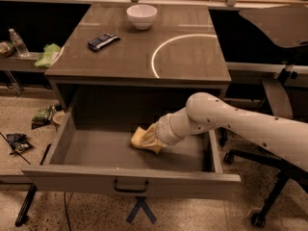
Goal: Pick sponge from top drawer and place on counter
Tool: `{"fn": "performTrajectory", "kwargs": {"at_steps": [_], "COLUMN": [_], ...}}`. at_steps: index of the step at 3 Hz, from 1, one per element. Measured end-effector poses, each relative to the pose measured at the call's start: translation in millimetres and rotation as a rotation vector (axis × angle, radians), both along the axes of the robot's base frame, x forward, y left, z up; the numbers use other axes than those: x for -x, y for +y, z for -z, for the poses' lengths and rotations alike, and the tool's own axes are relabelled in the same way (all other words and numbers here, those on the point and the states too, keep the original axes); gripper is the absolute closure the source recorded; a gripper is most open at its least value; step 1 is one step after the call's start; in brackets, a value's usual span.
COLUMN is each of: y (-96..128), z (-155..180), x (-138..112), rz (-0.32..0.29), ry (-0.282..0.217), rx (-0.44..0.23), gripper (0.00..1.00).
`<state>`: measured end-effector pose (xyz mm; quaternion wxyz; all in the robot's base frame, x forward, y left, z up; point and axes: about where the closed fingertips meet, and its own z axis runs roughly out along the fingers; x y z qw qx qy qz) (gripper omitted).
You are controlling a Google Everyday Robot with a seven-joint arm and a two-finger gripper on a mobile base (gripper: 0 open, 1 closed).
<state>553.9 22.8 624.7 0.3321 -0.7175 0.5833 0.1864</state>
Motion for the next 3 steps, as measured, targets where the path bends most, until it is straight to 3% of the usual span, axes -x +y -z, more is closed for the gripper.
{"fn": "performTrajectory", "kwargs": {"at_steps": [1, 2, 3], "y": [-17, -46, -63], "z": [-15, -61, -131], "x": [1, 6, 15], "rz": [0.113, 0.199, 0.243], "ry": [-0.056, -0.121, -0.180], "rx": [-0.008, -0.012, 0.005], "gripper": [1.00, 1.00, 1.00]}}
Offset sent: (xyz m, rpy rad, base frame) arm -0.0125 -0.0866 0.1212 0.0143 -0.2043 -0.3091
